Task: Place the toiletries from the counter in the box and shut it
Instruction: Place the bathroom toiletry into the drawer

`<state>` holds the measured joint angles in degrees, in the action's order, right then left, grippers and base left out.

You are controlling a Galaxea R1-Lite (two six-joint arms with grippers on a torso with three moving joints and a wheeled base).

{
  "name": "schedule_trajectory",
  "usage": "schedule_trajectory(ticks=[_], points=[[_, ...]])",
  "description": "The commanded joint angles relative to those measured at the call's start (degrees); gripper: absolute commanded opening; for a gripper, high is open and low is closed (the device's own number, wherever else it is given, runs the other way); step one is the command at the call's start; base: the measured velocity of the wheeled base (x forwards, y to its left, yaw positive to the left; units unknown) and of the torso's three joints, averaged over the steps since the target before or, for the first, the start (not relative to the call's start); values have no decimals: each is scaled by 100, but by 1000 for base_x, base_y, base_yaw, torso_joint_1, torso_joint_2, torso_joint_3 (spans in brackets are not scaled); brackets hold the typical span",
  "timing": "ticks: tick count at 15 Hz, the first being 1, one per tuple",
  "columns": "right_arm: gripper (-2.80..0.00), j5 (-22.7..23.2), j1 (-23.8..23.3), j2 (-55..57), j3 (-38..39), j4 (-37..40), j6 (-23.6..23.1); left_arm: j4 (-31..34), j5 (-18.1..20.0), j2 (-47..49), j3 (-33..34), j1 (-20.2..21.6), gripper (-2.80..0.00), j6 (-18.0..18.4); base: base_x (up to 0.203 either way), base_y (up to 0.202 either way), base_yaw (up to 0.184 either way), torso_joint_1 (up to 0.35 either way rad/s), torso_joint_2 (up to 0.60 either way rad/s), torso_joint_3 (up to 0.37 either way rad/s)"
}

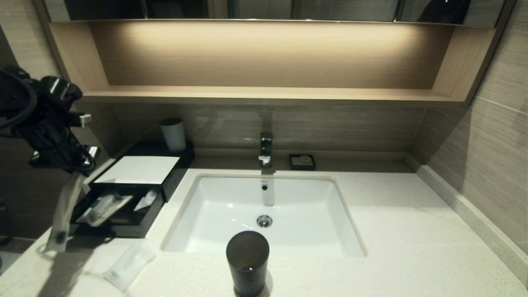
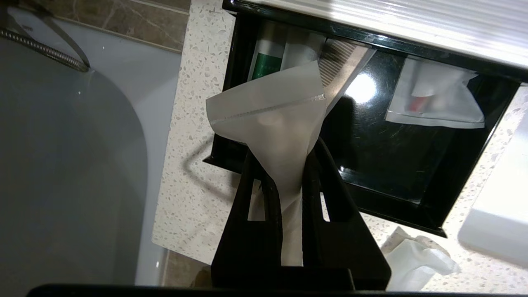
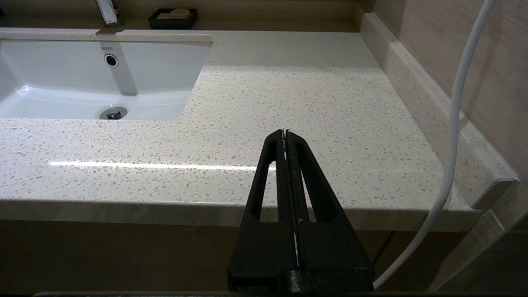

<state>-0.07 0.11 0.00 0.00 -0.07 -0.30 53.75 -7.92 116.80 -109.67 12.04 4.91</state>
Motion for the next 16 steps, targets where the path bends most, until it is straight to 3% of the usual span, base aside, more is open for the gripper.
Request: schedule_trajectory(ticks=[1, 8, 16], points=[[-280, -1, 6, 0, 9, -1, -5, 18, -1, 181, -16, -5, -280, 326, 0, 0, 0, 0, 0, 0], [-280, -1, 7, 0, 9, -1, -5, 22, 18, 392, -46, -157, -280, 966, 0, 0, 0, 0, 0, 0], [-280, -1, 7, 0, 9, -1, -5, 133, -22, 843, -62, -369, -280, 968, 0, 0, 0, 0, 0, 0]])
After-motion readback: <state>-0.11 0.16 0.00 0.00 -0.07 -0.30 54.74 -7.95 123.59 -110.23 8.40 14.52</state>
